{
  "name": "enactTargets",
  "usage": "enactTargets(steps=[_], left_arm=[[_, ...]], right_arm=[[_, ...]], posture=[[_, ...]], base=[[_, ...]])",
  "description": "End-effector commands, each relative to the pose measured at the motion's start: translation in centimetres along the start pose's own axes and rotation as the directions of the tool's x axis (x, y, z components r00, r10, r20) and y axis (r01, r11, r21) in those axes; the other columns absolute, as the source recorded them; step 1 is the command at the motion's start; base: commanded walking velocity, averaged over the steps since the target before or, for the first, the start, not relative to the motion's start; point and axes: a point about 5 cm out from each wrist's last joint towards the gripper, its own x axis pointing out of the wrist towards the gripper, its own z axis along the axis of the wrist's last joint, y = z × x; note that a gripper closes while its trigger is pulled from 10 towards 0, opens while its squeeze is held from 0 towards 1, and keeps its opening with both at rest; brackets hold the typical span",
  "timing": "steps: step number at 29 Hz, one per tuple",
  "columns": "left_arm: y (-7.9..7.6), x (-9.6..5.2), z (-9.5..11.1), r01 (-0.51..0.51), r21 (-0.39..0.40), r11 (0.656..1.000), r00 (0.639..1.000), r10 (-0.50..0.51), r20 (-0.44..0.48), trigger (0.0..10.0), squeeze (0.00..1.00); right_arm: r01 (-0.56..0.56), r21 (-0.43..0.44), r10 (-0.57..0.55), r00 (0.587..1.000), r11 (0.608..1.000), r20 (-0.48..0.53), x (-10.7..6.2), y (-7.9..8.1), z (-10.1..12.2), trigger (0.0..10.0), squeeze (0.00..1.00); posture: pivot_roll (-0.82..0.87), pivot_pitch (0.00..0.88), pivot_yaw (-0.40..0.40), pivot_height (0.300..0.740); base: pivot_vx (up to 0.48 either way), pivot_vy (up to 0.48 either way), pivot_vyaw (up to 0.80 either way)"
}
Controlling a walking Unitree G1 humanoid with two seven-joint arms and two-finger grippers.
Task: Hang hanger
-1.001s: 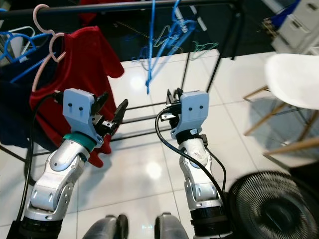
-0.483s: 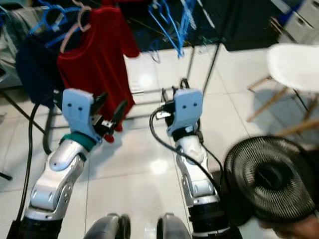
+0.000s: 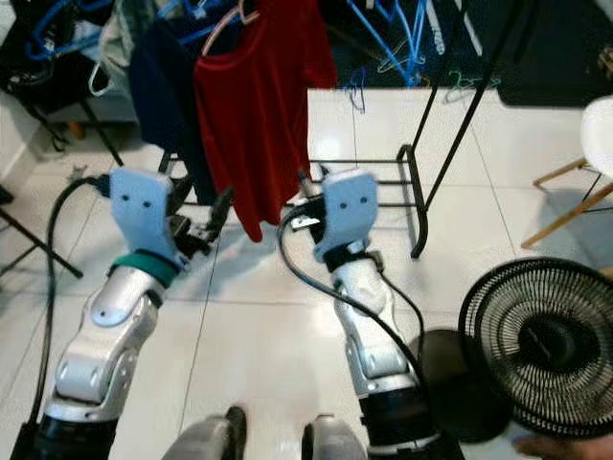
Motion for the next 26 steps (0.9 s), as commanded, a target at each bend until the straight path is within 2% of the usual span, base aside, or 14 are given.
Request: enactTargets(steps=[1, 5, 16, 17, 24, 26], left_arm=[[0.2, -0.2, -0.6, -0.018, 0.010, 1.000, 0.999, 0.019, -0.042, 10.0, 0.00], [0.1, -0.1, -0.7, -0.020, 0.006, 1.000, 0.998, 0.021, -0.066, 10.0, 0.00], [0.1, 0.0, -0.6, -0.017, 0.012, 1.000, 0.998, 0.018, -0.060, 10.0, 0.00], [0.2, 0.2, -0.3, -0.016, 0.028, 0.999, 1.000, 0.016, -0.027, 10.0, 0.00], [0.2, 0.3, -0.1, -0.012, 0.036, 0.999, 1.000, 0.013, -0.012, 10.0, 0.00], [0.2, 0.4, -0.1, -0.009, 0.038, 0.999, 1.000, 0.009, -0.013, 10.0, 0.00]], right_arm=[[-0.015, 0.005, 0.015, 1.000, 1.000, -0.006, 0.0, 0.4, -0.2, 10.0, 0.00], [-0.017, 0.006, 0.017, 1.000, 1.000, -0.003, 0.0, 0.4, -0.2, 10.0, 0.00], [-0.018, 0.009, 0.018, 1.000, 1.000, -0.003, 0.1, 0.5, -0.2, 10.0, 0.00], [0.002, 0.027, -0.002, 1.000, 1.000, -0.001, 0.1, 0.4, -0.3, 10.0, 0.00], [0.048, 0.022, -0.048, 0.999, 0.999, 0.011, 0.2, -0.3, -0.1, 10.0, 0.00], [0.100, -0.001, -0.100, 0.995, 0.995, 0.012, 0.3, -1.3, -0.1, 10.0, 0.00]], posture=[[-0.04, 0.111, 0.070, 0.740], [-0.04, 0.111, 0.070, 0.740], [-0.04, 0.111, 0.070, 0.740], [-0.04, 0.112, 0.074, 0.740], [-0.04, 0.112, 0.075, 0.740], [-0.04, 0.110, 0.075, 0.740]], base=[[0.000, 0.000, 0.80], [0.000, 0.000, 0.80], [0.000, 0.000, 0.79], [0.465, 0.000, 0.00], [0.465, 0.000, 0.00], [0.465, 0.000, 0.00]])
